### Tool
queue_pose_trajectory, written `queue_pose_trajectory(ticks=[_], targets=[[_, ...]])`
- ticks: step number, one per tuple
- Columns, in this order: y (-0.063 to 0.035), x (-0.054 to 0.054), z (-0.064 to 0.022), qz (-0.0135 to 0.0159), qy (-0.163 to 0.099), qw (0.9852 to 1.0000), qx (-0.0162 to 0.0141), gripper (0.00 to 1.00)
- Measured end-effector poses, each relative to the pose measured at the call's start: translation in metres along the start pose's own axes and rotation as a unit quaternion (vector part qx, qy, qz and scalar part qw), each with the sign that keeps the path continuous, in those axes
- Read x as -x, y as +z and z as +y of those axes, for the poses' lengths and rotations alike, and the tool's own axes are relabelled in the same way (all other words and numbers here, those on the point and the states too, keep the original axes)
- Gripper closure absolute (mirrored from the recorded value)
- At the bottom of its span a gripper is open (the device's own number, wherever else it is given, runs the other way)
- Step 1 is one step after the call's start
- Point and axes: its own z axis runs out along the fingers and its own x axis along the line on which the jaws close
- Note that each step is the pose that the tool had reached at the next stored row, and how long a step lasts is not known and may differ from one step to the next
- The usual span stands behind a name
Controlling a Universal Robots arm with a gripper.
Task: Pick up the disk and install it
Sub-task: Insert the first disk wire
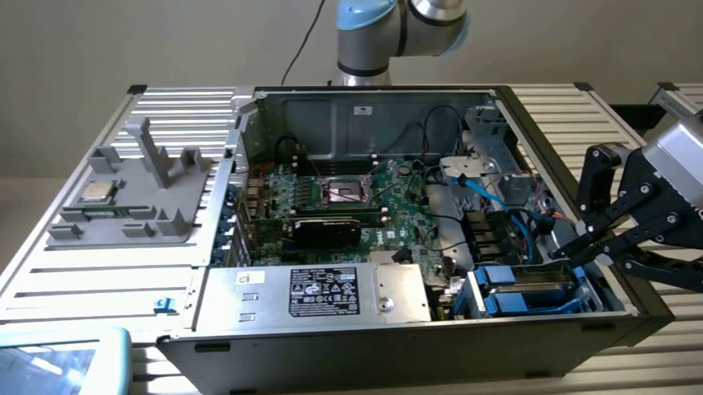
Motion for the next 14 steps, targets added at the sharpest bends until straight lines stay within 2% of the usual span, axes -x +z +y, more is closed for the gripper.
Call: queue_pose_trajectory(ticks=[6,7,9,12,14], targets=[[0.0,0.0001,0.0,0.0,0.0,1.0,0.0,0.84],[0.0002,0.0006,0.001,0.0009,0.0,1.0,-0.0006,0.84],[0.0007,0.0017,0.0031,0.0051,0.0,1.0,-0.002,0.85],[0.0014,0.0034,0.0059,0.016,0.001,0.9999,-0.0047,0.85],[0.0021,0.0055,0.008,0.02,0.001,0.9998,-0.0055,0.85]])
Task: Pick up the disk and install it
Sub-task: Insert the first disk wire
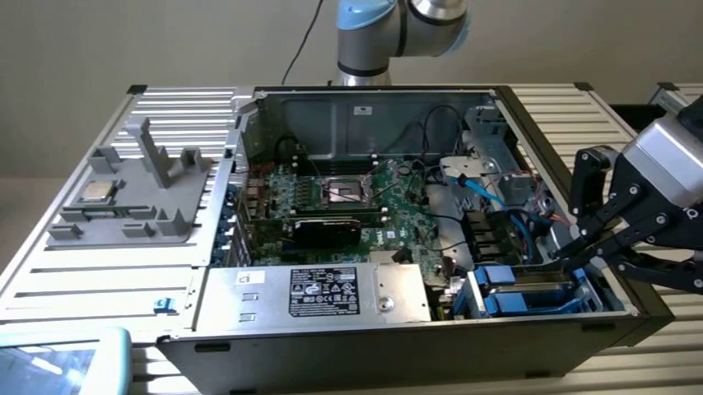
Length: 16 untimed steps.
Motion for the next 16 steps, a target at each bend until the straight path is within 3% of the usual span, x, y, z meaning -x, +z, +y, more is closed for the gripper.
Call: queue_pose_trajectory(ticks=[4,7,9,16], targets=[[0.0013,0.007,0.001,0.0073,0.0,1.0,-0.002,0.85],[0.0023,0.013,-0.0009,0.0194,0.002,0.9998,-0.0008,0.85],[0.0029,0.018,-0.0023,0.0251,0.002,0.9997,0.0002,0.85],[0.0051,0.028,0.0006,0.0284,0.003,0.9996,0.0011,0.85]])
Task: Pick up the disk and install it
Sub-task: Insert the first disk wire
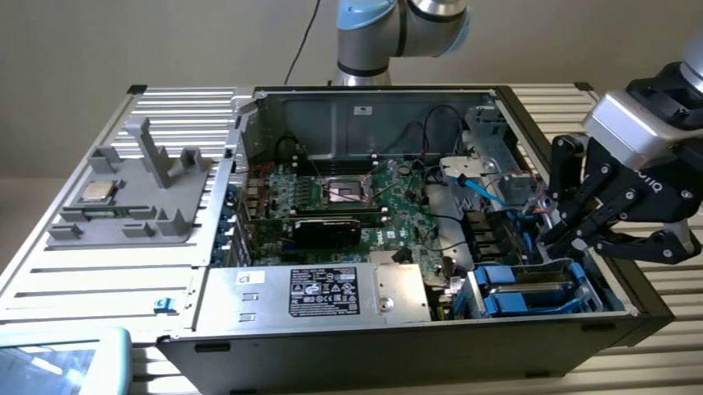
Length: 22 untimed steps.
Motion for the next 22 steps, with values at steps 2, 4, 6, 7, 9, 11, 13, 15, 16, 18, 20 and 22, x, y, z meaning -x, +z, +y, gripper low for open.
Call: queue_pose_trajectory(ticks=[2,4,6,7,9,11,13,15,16,18,20,22], targets=[[0.0005,0.0006,0.0009,-0.0003,0.003,1.0,-0.0003,0.85],[0.0006,0.0006,0.0009,-0.0017,0.018,0.9998,-0.002,0.85],[0.001,0.0006,0.0009,-0.0034,0.034,0.9994,-0.0039,0.85],[0.0015,0.0005,0.0008,-0.0042,0.042,0.9991,-0.0047,0.85],[0.0026,0.0004,0.0008,-0.0043,0.048,0.9988,-0.0037,0.85],[0.0035,0.0004,0.0007,-0.0017,0.051,0.9987,-0.0025,0.85],[0.004,0.0006,0.0005,0.0054,0.053,0.9986,-0.0008,0.85],[0.0042,0.001,0.0004,0.013,0.055,0.9984,0.0009,0.85],[0.0043,0.001,0.0004,0.0133,0.056,0.9984,0.001,0.85],[0.0043,0.0011,0.0008,0.0127,0.061,0.9981,0.0007,0.85],[0.0044,0.0014,0.0013,0.0119,0.067,0.9977,0.0008,0.85],[0.0044,0.0014,0.0015,0.0115,0.072,0.9974,0.0005,0.85]])
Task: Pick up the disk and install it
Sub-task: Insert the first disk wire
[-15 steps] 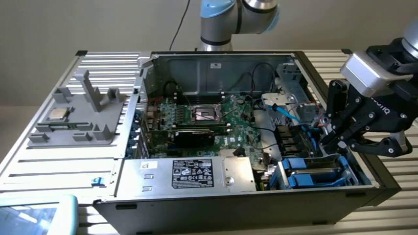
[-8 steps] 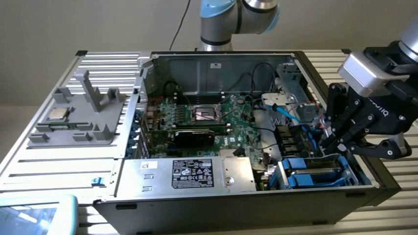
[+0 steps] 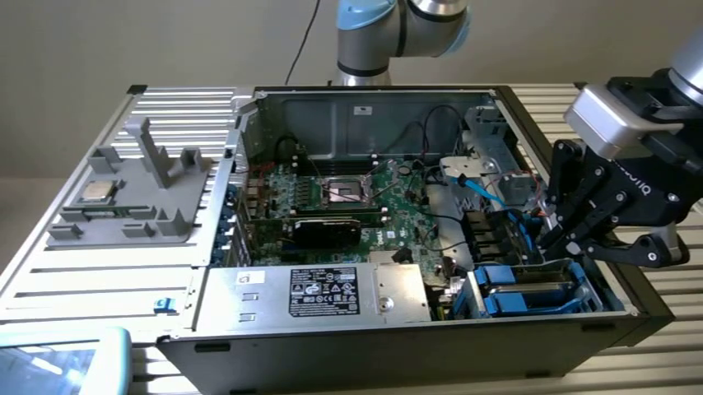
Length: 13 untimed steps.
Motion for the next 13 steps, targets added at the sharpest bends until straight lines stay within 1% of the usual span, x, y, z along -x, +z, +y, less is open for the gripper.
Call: queue_pose_trajectory(ticks=[4,5,6,8,9,11,12,13], targets=[[0.0,0.0005,0.0011,-0.0001,0.005,1.0,-0.0003,0.85],[0.0002,0.0007,0.0013,0.0001,0.005,1.0,-0.0003,0.85],[0.0002,0.001,0.0015,0.0011,0.006,1.0,-0.0002,0.85],[0.0006,0.0028,0.0016,0.0047,0.006,1.0,0.0003,0.85],[0.0006,0.0047,0.0014,0.0076,0.007,0.9999,0.0007,0.85],[0.001,0.0088,0.0008,0.0158,0.008,0.9998,0.0018,0.85],[0.0009,0.0098,0.0006,0.0186,0.008,0.9998,0.0022,0.85],[0.0011,0.01,0.0005,0.0186,0.009,0.9998,0.0021,0.85]])
